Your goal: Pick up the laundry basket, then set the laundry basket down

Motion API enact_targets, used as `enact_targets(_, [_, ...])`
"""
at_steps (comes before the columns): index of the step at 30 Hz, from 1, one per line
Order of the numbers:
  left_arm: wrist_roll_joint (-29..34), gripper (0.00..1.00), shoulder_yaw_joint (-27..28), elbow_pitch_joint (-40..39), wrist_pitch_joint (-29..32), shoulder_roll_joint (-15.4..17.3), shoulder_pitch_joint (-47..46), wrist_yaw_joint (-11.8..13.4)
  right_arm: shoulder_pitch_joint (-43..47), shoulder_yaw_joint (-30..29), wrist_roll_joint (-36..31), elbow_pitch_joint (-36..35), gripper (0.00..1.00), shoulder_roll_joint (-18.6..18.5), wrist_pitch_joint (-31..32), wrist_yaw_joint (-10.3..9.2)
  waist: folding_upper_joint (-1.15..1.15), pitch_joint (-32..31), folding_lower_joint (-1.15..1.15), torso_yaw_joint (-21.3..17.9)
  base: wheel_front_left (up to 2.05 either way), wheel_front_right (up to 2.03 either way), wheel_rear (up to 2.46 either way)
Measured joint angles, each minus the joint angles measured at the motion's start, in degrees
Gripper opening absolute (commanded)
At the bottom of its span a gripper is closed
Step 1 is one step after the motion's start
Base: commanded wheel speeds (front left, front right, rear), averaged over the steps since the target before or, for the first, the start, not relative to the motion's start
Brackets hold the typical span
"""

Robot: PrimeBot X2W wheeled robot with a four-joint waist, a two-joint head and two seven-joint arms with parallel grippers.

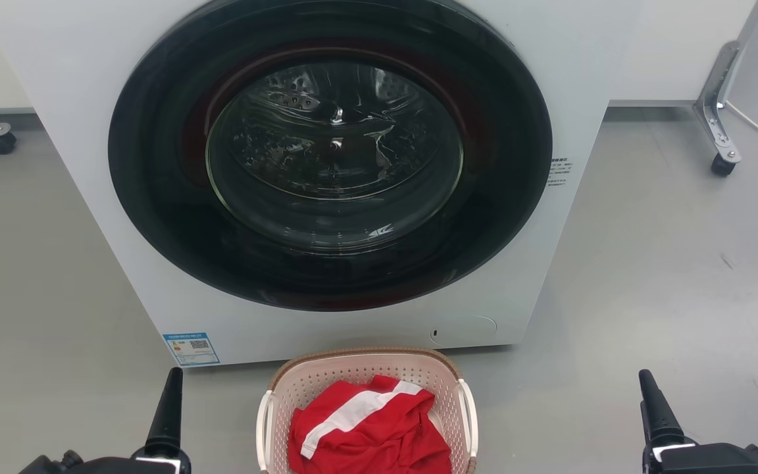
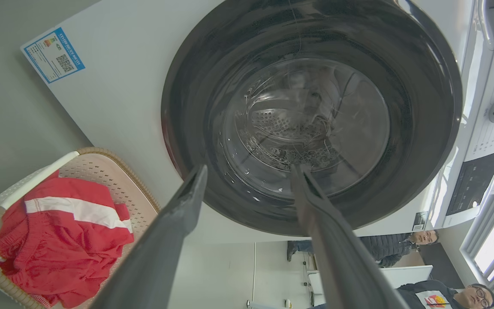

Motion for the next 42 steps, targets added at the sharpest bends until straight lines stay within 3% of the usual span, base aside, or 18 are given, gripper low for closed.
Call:
enact_targets(10, [10.8,1.0,-2.2,-2.7,-2.1,0.1,0.2,2.1,-0.2,3.5,-11.1,-1.2,1.0,-0.1,-2.1,-1.46,0.0,0.0,0.0,0.0,0.0,0.0,0.0])
enact_targets(27, [34.9,1.0,-9.1,-6.1,-5.7,2.8,0.3,5.1,-1.2,10.0,-30.9,-2.8,1.0,-1.1,-5.7,-3.94,0.0,0.4,0.0,0.1,0.0,0.0,0.0])
enact_targets(42, [50.4,1.0,-12.7,-8.9,-9.0,3.1,0.3,7.5,-1.4,13.6,-44.9,-5.0,1.0,-1.2,-8.9,-6.15,0.0,0.8,0.0,0.3,0.0,0.0,0.0])
